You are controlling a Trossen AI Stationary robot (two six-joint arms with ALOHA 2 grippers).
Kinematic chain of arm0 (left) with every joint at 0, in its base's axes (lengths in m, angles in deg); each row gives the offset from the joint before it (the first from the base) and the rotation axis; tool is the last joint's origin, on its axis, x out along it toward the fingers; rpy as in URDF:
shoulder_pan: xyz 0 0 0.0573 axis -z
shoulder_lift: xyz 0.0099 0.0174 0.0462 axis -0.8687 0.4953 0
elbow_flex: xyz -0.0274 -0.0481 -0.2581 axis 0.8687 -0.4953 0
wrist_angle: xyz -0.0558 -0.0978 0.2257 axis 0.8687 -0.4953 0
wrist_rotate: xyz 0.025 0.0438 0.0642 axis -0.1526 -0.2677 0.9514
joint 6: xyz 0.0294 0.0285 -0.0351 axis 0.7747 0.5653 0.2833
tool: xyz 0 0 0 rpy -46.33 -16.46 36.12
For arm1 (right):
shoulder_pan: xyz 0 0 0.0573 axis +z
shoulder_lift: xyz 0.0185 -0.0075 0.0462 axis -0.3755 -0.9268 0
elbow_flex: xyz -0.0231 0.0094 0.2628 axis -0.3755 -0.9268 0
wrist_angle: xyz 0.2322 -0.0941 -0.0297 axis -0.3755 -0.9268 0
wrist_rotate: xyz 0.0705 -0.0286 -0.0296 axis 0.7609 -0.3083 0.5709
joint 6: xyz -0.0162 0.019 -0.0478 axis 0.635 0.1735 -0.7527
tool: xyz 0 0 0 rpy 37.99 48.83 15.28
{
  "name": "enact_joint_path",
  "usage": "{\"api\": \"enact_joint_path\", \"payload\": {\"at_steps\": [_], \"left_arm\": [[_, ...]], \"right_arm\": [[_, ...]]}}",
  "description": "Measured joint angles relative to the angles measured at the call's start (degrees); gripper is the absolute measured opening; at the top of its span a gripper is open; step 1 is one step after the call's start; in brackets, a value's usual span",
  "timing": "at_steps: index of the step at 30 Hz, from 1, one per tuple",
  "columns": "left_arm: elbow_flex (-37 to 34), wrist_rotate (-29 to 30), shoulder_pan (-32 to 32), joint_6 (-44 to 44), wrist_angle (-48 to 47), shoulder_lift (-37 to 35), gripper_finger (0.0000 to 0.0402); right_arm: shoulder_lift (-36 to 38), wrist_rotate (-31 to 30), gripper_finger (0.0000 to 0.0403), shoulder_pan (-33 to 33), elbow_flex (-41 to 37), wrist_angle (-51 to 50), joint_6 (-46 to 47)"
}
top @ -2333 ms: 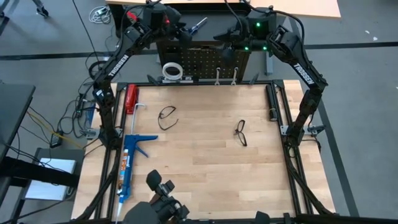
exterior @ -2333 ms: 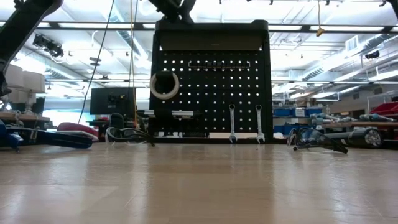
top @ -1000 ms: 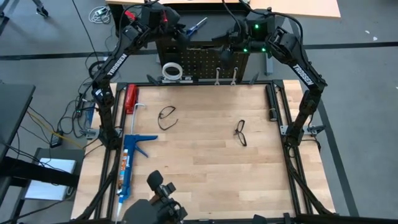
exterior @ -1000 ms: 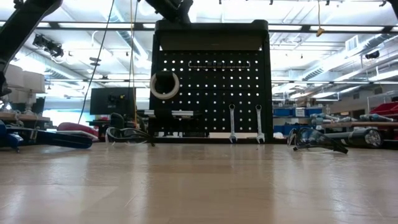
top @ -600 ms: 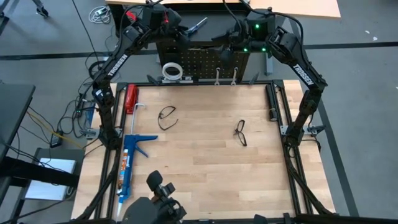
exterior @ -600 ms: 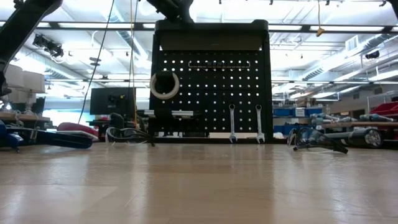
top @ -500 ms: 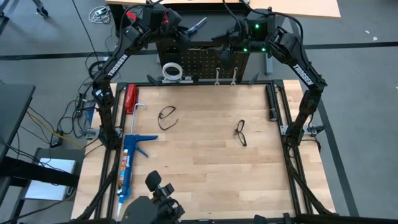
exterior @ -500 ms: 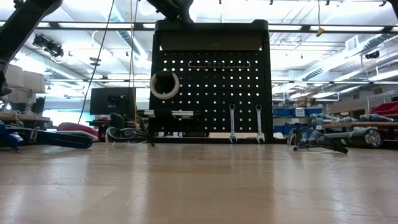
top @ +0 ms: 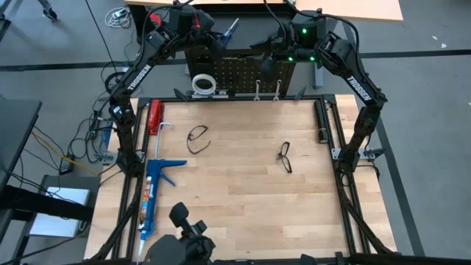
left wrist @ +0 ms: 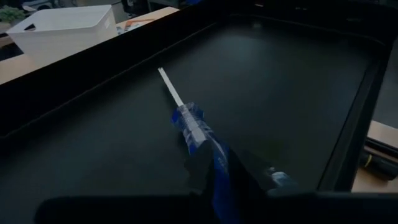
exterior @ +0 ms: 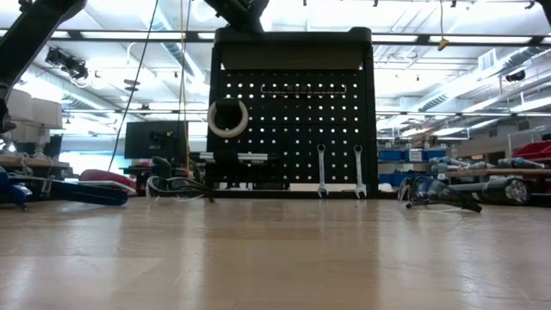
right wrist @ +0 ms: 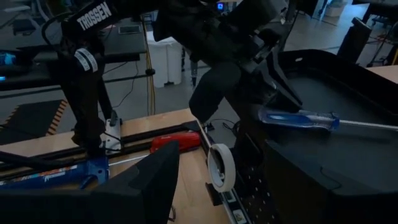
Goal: Hang tools onto peg board
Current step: Remove the blue screwdriver from the black pegboard
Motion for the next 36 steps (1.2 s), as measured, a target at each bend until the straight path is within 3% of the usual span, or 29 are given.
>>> {"api": "enact_joint_path", "payload": {"at_steps": [5,13,23,29,36], "left_arm": [[-0.25,1.74,0.02,0.04,2.11,-0.22,0.0005],[-0.24,3.18,1.09,1.44,10.65,-1.94,0.0032],[-0.15,4.88,3.96,-0.37,8.60,-2.62,0.0026],[-0.15,18.27,6.21,-0.17,5.31,-2.73,0.0026],[-0.08,24.02,6.95,-0.29,1.49,-2.84,0.0026]], "right_arm": [[0.00,0.00,0.0233,0.00,0.00,-0.01,0.00],[0.00,-0.19,0.0231,-0.04,0.00,0.04,0.00],[0.00,-0.50,0.0230,-0.09,0.00,3.96,-0.06],[0.00,-0.50,0.0230,-0.24,0.00,5.62,-1.04],[0.00,-0.50,0.0230,-0.24,0.00,6.06,-1.49]]}}
